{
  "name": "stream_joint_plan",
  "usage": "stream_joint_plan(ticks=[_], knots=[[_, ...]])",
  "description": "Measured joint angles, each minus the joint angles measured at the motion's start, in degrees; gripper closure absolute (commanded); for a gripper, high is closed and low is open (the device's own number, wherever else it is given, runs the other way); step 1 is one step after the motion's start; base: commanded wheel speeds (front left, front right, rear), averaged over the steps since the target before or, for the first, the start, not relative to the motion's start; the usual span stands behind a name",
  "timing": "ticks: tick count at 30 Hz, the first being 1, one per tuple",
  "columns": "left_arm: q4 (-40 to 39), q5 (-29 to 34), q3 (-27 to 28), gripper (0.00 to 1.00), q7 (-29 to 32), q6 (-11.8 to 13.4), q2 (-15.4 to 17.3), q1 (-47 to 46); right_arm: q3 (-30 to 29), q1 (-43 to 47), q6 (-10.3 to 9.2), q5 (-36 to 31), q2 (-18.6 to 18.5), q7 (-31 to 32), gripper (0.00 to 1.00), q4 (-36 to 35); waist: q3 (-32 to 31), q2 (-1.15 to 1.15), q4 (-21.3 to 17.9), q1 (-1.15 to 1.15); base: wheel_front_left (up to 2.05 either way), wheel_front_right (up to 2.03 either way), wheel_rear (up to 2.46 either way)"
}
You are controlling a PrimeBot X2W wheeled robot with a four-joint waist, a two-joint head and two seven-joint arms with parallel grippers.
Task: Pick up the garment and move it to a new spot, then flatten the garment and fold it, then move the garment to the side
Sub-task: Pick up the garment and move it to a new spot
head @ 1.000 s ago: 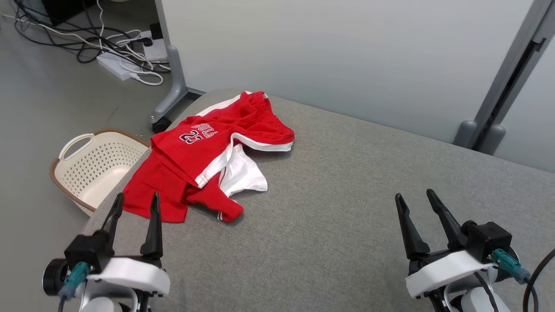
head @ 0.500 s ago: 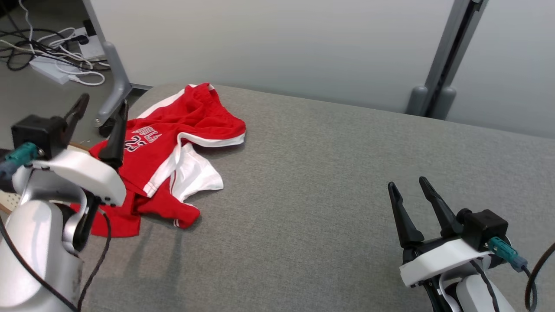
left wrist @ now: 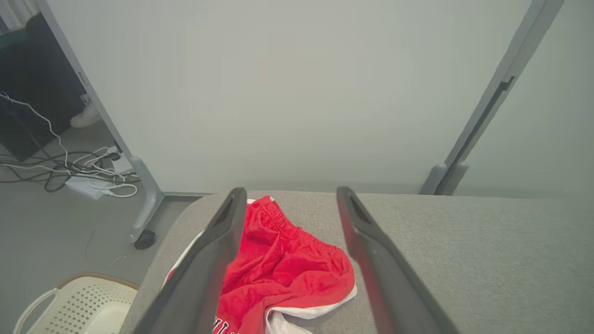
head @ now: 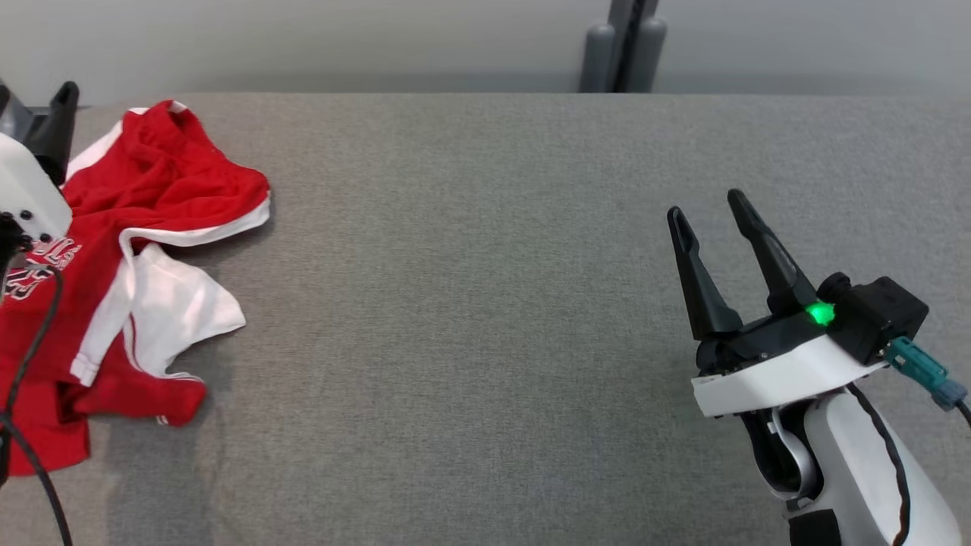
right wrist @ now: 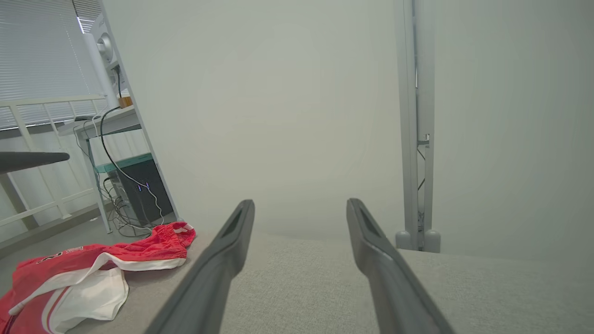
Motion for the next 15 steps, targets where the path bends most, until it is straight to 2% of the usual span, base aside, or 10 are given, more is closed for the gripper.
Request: stream_joint_plan(ticks=[8, 15], knots=[[11.1, -4.0, 1.2, 0.0, 6.2, 0.0, 2.8, -5.5, 0.0, -2.0, 0.0, 1.3, -0.6, 0.0, 0.0, -3.7, 5.1, 0.0, -5.3, 0.0, 0.0, 0.0, 0.0], [18.0, -7.0, -0.8, 0.0, 11.4, -0.1, 4.9, -9.4, -0.3, -3.0, 0.0, 1.7, -0.8, 0.0, 0.0, -4.9, 9.8, 0.0, -10.0, 0.0, 0.0, 0.0, 0.0]])
